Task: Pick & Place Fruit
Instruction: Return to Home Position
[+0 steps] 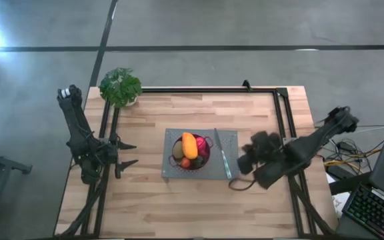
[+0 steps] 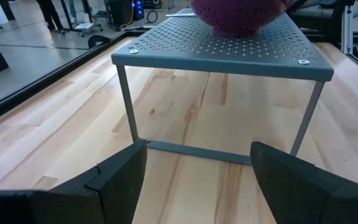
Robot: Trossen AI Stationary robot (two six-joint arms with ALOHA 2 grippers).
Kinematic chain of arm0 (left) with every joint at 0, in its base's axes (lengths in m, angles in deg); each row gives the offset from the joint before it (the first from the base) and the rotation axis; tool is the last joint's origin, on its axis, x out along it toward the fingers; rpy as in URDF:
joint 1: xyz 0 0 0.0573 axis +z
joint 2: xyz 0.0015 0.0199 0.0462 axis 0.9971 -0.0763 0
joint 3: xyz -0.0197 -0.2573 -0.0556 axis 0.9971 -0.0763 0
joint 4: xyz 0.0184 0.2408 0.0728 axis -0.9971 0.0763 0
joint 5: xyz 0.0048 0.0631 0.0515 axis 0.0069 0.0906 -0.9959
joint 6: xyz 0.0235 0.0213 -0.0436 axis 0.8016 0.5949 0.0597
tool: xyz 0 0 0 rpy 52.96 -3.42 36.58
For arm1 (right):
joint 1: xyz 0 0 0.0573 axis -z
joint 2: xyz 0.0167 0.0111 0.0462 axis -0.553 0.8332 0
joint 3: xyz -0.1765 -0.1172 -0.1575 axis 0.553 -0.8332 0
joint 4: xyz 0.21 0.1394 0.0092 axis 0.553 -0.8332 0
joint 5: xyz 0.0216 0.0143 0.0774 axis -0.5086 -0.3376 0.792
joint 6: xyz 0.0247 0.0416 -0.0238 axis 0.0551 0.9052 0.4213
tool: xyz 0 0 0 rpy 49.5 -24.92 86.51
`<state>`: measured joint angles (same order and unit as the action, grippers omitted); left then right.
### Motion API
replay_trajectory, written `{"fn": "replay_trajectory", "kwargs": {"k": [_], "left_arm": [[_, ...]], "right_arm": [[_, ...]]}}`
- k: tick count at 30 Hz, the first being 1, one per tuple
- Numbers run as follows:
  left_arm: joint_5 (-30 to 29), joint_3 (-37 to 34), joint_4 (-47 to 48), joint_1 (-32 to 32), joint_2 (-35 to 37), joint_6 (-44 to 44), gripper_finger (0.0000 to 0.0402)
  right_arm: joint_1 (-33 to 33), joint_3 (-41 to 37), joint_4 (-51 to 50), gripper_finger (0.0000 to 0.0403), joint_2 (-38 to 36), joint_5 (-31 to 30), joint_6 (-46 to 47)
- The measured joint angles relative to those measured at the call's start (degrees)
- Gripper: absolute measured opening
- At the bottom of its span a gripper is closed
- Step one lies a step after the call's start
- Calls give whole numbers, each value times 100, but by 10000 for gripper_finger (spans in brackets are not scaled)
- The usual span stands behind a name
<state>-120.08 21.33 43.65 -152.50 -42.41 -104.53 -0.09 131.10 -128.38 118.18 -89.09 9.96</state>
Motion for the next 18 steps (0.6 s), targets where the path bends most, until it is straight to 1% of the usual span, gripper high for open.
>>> {"fn": "replay_trajectory", "kwargs": {"k": [4,7,10,14,18], "left_arm": [[-1,-2,2,0,0,0,291],[0,-2,3,0,0,37,291],[0,-2,4,0,0,252,291],[10,19,16,0,0,708,291],[13,22,20,-2,0,914,291]], "right_arm": [[47,-334,72,16,-844,-574,-1035],[120,-833,390,9,-1551,-845,-1694],[385,-1536,959,8,-2336,-819,-2377],[817,-2464,1810,8,-3529,-603,-3299],[1183,-3336,3224,8,-4559,-253,-4763]]}}
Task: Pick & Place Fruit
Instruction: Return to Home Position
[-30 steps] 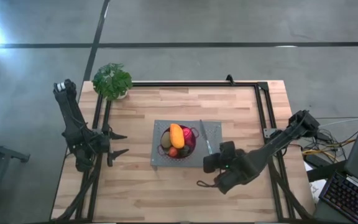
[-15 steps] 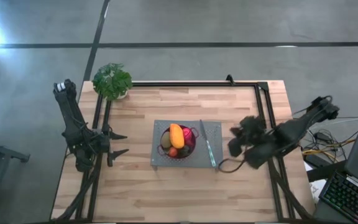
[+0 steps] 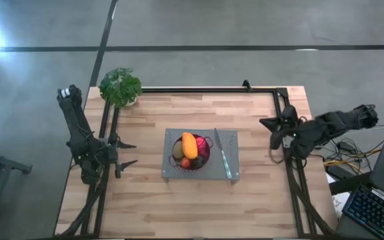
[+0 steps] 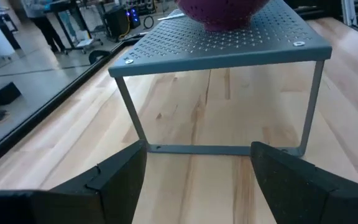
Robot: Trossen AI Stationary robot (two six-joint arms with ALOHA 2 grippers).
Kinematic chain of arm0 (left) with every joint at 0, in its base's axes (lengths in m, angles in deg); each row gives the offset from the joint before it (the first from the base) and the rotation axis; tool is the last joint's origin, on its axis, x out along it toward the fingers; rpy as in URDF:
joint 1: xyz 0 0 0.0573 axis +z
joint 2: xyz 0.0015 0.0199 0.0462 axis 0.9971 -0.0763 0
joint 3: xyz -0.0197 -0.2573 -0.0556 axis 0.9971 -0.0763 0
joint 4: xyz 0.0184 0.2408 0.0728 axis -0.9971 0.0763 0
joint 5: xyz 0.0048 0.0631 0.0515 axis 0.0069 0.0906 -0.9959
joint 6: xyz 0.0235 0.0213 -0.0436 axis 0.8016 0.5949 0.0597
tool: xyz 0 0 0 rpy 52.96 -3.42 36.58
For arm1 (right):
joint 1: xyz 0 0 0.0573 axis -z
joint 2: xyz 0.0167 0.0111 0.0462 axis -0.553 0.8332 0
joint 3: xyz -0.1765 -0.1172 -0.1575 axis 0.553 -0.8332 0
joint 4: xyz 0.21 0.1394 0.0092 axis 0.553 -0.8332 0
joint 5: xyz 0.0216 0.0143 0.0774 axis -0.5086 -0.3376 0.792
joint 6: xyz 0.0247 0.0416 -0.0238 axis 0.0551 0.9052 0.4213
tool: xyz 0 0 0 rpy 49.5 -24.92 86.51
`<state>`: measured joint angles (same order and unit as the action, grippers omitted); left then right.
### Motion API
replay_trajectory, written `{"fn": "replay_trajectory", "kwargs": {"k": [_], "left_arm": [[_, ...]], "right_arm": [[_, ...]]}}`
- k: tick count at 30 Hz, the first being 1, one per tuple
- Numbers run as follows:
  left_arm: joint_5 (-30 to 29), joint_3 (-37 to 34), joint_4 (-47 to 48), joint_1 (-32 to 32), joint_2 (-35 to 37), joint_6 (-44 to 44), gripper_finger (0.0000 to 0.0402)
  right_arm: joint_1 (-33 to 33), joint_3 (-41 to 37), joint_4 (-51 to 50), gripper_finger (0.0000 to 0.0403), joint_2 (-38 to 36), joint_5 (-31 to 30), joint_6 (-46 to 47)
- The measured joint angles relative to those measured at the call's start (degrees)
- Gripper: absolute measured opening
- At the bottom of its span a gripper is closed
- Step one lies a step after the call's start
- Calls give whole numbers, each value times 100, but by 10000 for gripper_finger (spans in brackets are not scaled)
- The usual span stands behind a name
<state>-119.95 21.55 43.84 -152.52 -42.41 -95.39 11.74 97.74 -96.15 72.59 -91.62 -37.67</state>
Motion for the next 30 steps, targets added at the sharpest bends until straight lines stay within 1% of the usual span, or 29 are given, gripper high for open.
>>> {"fn": "replay_trajectory", "kwargs": {"k": [2,5,7,11,19,21,22,25,27,30], "left_arm": [[0,-12,-12,2,0,10,291],[6,-33,-23,1,0,47,291],[4,-33,-24,0,0,218,291],[4,-30,-21,0,0,275,291],[-5,-30,-17,2,0,278,291],[-31,-30,-13,2,0,278,291],[-42,-30,-13,2,0,278,291],[-55,-28,-17,2,0,278,291],[-59,-28,-19,2,0,278,291],[-65,-30,-34,2,0,278,291]], "right_arm": [[202,-378,705,8,-357,235,-804],[502,-767,1117,8,-756,569,-1594],[678,-931,1211,8,-978,809,-1863],[868,-1278,1203,8,-1378,1230,-2295],[893,-1867,1260,8,-2272,1231,-2925],[892,-1991,1277,8,-2462,1164,-2904],[889,-2034,1282,8,-2542,992,-2856],[889,-2113,1281,8,-2716,186,-2768],[890,-2160,1275,8,-2776,-133,-2764],[889,-2163,1288,8,-2834,-163,-2765]]}}
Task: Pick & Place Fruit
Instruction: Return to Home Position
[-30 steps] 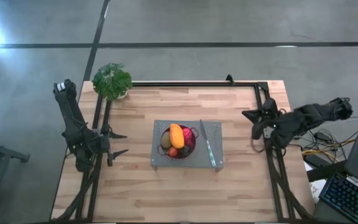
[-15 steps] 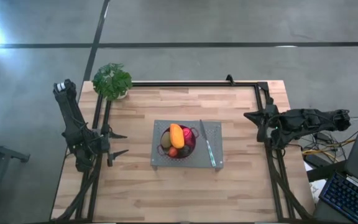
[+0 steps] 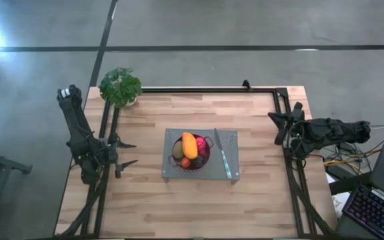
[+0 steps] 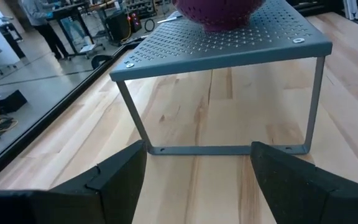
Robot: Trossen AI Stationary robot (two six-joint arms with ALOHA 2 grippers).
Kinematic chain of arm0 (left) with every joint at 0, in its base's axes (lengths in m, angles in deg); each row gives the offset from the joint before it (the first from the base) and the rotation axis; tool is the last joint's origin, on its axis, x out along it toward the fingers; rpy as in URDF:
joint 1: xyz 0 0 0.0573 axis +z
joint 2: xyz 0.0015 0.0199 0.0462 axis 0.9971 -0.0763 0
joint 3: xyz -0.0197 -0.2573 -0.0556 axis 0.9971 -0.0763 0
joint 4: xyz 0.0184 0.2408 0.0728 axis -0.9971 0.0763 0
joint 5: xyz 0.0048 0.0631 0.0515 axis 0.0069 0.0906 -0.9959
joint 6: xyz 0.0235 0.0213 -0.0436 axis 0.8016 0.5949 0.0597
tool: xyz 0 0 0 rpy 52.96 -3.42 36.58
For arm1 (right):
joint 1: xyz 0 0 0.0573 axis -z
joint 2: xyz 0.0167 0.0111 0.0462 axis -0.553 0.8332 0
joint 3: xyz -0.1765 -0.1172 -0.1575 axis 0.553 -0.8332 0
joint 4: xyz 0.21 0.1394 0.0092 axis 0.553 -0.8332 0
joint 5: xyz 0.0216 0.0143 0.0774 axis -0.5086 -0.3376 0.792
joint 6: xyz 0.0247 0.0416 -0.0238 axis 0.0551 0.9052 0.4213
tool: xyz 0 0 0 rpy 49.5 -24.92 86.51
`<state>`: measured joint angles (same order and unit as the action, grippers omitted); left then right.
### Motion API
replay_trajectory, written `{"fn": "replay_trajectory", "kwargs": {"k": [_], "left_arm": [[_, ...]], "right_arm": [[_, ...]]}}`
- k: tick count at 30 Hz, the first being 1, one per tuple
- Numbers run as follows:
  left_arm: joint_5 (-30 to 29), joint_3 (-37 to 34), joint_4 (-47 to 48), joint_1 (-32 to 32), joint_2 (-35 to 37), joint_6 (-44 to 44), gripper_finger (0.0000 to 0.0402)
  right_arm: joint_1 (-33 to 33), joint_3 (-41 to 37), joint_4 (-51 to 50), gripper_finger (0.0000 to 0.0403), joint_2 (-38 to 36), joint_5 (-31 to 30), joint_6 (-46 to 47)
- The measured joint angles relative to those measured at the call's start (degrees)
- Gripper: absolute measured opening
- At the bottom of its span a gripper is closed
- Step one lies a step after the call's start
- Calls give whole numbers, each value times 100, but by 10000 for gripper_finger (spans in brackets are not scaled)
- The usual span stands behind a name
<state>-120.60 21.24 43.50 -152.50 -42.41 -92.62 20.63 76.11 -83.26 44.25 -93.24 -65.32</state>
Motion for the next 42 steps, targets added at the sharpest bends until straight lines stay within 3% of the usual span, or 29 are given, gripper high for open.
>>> {"fn": "replay_trajectory", "kwargs": {"k": [4,8,14,19,22,25,27,29,32,34,38,42], "left_arm": [[-465,8,-131,2,0,-3,291],[-1817,123,-966,14,7,-235,291],[-1763,957,-987,421,85,680,291],[-181,1751,-1601,542,61,2956,291],[690,2011,-2838,661,69,5166,291],[2082,2033,-4133,934,92,7890,291],[2799,2010,-4519,1233,75,8887,291],[2818,1957,-4899,1659,72,8671,291],[2706,1806,-5421,2502,10,7033,291],[2864,1700,-5688,3011,-28,6598,291],[4134,1446,-6360,3953,-138,7315,291],[5463,1085,-6036,4669,-160,7315,291]], "right_arm": [[0,-2,2,8,2,-6,6],[0,-2,6,8,30,-16,19],[0,-2,4,8,32,5,15],[0,-2,0,8,42,19,17],[0,-2,2,9,37,21,15],[0,-2,0,9,42,21,14],[0,-2,2,9,42,23,14],[0,-2,2,9,42,21,13],[0,-2,2,9,42,23,11],[0,-2,2,9,42,23,10],[0,-2,2,9,42,25,10],[0,0,2,9,44,25,10]]}}
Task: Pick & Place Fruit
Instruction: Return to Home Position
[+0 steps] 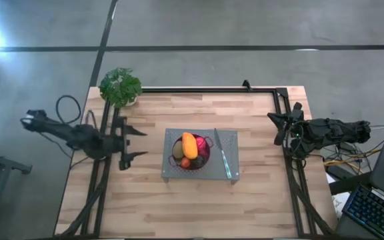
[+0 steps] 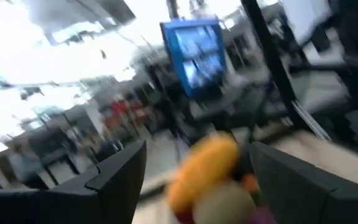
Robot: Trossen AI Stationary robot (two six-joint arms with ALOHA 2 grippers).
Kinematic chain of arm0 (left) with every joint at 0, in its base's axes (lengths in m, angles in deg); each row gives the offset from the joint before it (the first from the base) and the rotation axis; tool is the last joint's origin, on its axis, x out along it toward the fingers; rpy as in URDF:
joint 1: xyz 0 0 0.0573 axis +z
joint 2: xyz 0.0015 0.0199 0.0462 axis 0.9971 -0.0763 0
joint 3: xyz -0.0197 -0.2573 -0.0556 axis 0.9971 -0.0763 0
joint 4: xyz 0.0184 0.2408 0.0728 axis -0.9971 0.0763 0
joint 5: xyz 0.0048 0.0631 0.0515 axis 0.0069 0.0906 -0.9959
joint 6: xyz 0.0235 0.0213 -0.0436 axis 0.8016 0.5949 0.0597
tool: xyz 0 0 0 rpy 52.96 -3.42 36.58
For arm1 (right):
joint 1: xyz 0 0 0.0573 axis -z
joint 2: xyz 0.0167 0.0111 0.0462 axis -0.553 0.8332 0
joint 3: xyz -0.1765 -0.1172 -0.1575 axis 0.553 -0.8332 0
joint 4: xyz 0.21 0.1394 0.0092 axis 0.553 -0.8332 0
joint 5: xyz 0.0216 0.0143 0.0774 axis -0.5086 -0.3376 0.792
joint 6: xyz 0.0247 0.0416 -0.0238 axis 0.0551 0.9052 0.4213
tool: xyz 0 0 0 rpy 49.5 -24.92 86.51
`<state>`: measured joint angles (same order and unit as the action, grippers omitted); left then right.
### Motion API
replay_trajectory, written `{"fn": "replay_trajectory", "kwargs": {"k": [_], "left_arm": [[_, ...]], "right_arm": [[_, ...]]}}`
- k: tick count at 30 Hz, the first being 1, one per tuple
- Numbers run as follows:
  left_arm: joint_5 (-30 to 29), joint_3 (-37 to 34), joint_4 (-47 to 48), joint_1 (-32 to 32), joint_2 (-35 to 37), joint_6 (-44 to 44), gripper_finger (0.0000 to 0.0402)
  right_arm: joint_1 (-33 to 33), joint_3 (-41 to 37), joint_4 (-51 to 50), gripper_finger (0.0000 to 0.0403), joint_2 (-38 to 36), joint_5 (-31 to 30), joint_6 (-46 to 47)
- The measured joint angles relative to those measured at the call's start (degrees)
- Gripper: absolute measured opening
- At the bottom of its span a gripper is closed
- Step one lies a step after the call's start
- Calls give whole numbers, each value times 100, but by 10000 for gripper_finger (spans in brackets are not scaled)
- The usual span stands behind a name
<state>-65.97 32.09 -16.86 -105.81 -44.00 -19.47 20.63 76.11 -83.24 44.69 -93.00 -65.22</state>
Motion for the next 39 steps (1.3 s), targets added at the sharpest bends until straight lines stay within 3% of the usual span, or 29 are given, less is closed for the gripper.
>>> {"fn": "replay_trajectory", "kwargs": {"k": [6,18,31,39], "left_arm": [[456,-802,-96,538,130,-430,291],[910,-2216,-298,566,1108,-677,291],[1114,-2246,1114,566,1756,-851,291],[1109,-2248,1277,566,1751,-854,291]], "right_arm": [[0,-2,0,9,0,3,0],[0,-2,0,9,-2,9,0],[0,0,-2,9,-2,7,0],[-2,0,-2,9,-2,7,0]]}}
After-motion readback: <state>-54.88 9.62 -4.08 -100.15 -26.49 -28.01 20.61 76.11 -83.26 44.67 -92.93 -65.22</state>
